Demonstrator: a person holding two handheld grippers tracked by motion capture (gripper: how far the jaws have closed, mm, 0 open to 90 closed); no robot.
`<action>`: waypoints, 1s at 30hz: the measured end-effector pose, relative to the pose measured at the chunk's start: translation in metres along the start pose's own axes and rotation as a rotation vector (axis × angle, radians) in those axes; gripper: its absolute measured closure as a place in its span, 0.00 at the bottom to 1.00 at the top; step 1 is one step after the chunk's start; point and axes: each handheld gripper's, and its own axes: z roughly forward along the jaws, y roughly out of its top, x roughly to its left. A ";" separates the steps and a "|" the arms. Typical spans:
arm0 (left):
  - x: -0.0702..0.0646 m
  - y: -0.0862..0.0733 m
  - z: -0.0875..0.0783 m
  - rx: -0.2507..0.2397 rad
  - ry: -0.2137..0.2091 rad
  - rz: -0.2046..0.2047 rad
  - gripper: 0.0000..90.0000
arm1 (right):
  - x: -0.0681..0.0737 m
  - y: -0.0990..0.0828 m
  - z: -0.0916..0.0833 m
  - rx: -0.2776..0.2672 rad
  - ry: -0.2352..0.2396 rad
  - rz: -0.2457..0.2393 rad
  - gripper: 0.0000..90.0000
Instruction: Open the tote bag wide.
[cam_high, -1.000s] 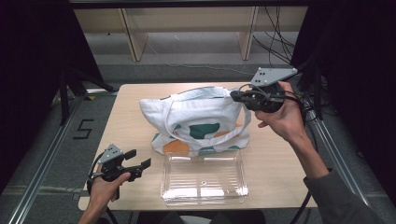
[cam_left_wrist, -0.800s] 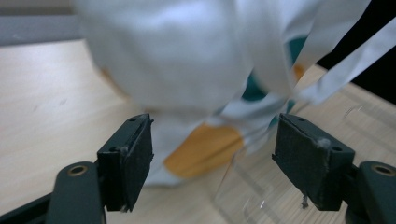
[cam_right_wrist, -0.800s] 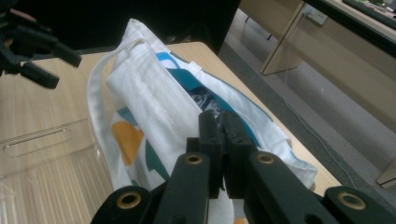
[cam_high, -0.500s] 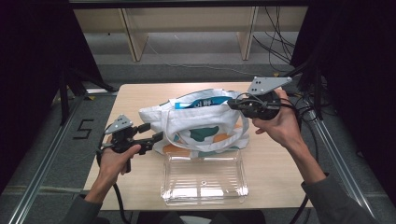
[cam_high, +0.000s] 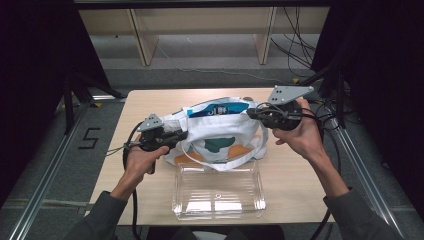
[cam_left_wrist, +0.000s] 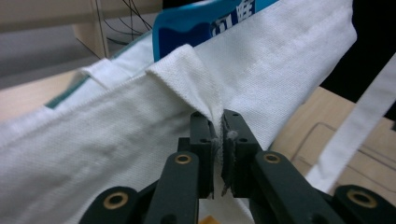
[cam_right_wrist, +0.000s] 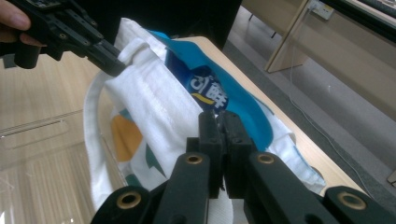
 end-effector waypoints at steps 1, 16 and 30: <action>0.000 0.003 0.001 -0.018 0.003 0.014 0.94 | -0.003 0.000 0.002 -0.007 -0.007 -0.014 0.99; -0.010 -0.005 0.037 -0.053 0.136 0.305 0.95 | -0.031 -0.048 0.020 -0.037 -0.050 0.013 0.99; -0.014 -0.008 0.052 -0.037 0.163 0.351 0.94 | -0.040 -0.080 0.038 -0.038 -0.038 0.101 0.99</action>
